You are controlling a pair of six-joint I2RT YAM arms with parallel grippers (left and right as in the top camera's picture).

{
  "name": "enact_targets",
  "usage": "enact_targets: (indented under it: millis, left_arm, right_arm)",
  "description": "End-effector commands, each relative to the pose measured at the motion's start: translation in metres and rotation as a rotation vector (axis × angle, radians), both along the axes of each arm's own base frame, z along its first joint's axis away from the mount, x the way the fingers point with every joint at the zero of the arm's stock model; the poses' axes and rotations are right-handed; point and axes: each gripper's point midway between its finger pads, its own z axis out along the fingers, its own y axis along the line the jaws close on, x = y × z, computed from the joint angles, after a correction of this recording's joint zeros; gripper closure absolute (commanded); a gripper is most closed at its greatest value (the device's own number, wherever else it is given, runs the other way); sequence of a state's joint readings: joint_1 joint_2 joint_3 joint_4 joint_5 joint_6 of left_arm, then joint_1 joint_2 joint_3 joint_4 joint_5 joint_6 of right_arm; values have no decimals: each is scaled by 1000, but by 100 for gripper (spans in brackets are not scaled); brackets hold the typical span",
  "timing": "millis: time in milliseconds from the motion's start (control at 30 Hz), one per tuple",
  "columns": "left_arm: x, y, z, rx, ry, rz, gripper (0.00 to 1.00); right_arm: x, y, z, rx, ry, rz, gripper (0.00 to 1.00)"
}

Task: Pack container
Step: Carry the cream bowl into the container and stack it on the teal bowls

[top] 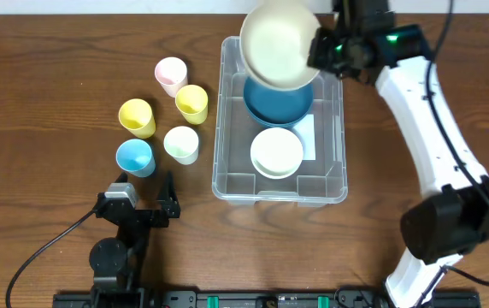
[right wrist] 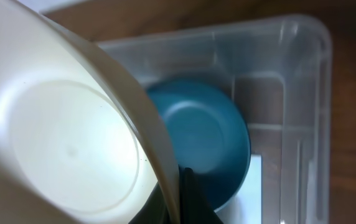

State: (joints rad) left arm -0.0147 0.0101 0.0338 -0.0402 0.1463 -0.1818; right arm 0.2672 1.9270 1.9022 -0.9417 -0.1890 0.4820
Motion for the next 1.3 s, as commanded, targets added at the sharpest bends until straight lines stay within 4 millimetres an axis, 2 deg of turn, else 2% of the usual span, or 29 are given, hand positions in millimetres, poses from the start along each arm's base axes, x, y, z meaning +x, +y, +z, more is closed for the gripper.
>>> enact_targets:
  millis: [0, 467, 600, 667, 733, 833, 900, 1000, 1067, 1133, 1267]
  left_arm:
    - [1, 2, -17, 17, 36, 6, 2]
    - [1, 2, -17, 17, 36, 6, 2]
    - [1, 2, -17, 17, 36, 6, 2]
    - [1, 2, -17, 17, 36, 6, 2]
    - [1, 2, -17, 17, 36, 6, 2]
    - [1, 2, -17, 17, 36, 6, 2]
    - [1, 2, -17, 17, 36, 6, 2]
    - [1, 2, -17, 17, 36, 6, 2]
    - [1, 2, -17, 17, 36, 6, 2]
    - [1, 2, -17, 17, 36, 6, 2]
    - [1, 2, -17, 17, 36, 6, 2]
  right_arm:
    - [-2, 1, -16, -38, 43, -24, 99]
    - [-5, -6, -105, -128, 251, -33, 99]
    - [-6, -10, -123, -148, 294, -38, 99]
    - [-6, -11, -127, -153, 303, -40, 94]
    - [-6, -11, -128, -155, 303, -36, 80]
    - [-6, -10, -128, -160, 298, -22, 49]
    - [-6, -11, -128, -163, 296, -16, 37]
    - [-5, -10, -125, -162, 288, -12, 34]
    - [-3, -9, -117, -158, 267, -6, 33]
    - [1, -7, -101, -145, 231, 3, 33]
    - [9, -6, -41, -125, 99, 16, 32]
